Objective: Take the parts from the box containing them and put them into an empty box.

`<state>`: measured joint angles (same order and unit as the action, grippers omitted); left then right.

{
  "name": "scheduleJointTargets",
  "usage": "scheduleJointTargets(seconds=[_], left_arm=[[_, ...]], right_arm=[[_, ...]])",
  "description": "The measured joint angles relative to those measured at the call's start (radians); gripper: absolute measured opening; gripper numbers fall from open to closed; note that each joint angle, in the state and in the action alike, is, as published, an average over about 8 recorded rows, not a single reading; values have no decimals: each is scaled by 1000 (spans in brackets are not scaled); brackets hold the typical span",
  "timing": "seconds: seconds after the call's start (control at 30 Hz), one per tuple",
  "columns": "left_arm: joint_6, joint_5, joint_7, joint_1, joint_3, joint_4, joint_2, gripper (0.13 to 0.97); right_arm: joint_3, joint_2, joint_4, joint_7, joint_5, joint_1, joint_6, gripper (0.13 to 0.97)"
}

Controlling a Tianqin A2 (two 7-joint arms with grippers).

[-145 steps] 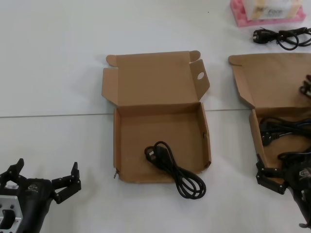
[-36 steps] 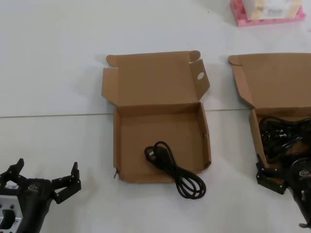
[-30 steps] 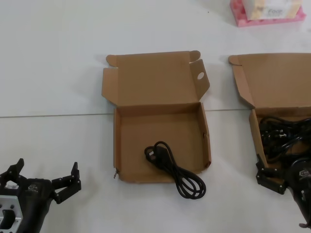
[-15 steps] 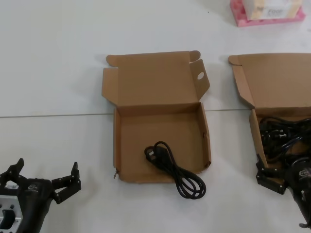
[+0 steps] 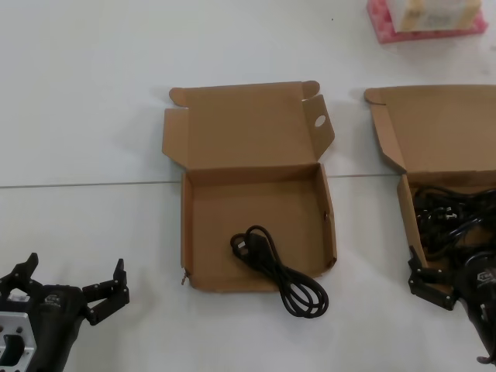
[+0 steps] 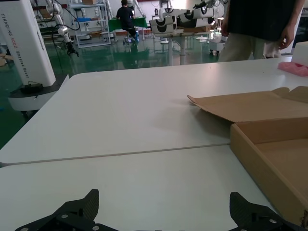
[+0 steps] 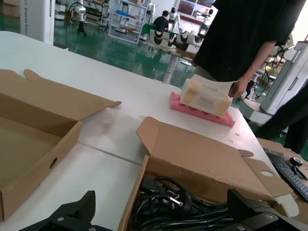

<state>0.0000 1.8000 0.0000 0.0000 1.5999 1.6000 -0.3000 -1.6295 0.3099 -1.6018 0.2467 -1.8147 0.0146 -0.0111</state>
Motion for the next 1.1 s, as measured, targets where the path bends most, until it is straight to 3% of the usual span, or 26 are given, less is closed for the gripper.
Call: scheduleJointTargets(seconds=[1.1], left_arm=[[0, 0, 0, 0, 0, 0, 0, 966]], right_arm=[[0, 0, 0, 0, 0, 0, 0, 966]])
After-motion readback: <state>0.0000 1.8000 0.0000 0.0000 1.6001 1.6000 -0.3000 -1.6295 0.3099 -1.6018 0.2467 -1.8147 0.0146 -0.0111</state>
